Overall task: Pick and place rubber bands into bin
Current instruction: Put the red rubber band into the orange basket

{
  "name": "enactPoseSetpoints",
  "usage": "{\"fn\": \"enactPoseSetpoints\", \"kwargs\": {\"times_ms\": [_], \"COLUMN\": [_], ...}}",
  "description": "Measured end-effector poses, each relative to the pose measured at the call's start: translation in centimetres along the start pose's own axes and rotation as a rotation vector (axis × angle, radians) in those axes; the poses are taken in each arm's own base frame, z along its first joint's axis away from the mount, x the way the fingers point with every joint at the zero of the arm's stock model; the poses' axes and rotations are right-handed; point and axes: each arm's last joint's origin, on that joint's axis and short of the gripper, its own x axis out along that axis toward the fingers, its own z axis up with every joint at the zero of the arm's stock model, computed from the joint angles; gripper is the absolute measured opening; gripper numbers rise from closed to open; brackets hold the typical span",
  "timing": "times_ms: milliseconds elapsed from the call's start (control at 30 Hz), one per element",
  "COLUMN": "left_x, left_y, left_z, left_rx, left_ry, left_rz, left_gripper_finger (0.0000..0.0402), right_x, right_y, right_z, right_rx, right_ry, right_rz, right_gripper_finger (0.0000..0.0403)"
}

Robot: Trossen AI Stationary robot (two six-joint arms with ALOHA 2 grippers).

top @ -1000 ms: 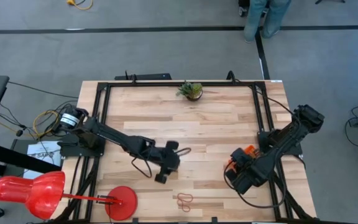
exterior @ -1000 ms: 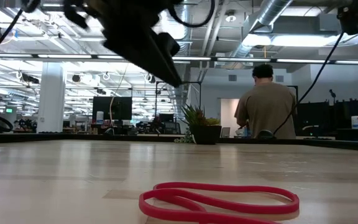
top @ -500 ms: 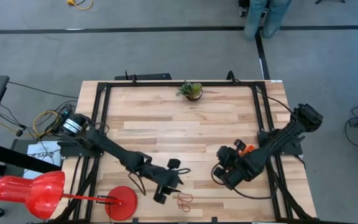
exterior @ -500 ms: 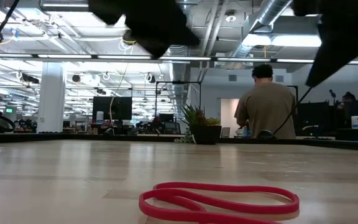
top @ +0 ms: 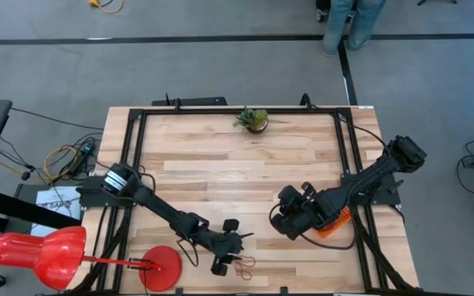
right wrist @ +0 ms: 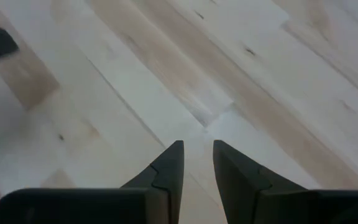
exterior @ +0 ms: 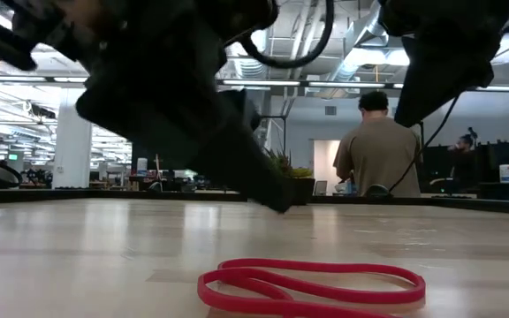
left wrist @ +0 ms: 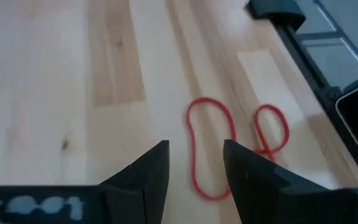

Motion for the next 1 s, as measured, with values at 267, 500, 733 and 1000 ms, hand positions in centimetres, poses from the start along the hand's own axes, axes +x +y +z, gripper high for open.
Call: {"fn": "enactPoseSetpoints", "kwargs": {"times_ms": [267, 500, 733, 1000], "left_x": [1.6, 1.6, 1.6, 1.4], "left_y": [-1.1, -1.9, -2.2, -0.9], "left_z": [-2.0, -2.7, -2.9, -2.1], "left_rx": [0.011, 0.123, 0.136, -0.190], "left_ry": [0.016, 0.009, 0.040, 0.022], "left_rz": [0.015, 0.133, 0.071, 0.064], "left_gripper_finger": [0.0142, 0.0138, 0.0049, 0.0002], "right_x": [-0.3, -0.7, -1.0, -0.9], "right_y": [1.0, 1.7, 2.1, 2.1], "right_z": [0.1, -0.5, -0.8, -0.5], "right_rx": [0.039, 0.038, 0.033, 0.051], "right_ry": [-0.032, -0.043, -0.048, -0.055], "right_rz": [0.090, 0.142, 0.169, 0.180], "right_gripper_finger": [0.0081, 0.0081, 0.0081, 0.0081]}}
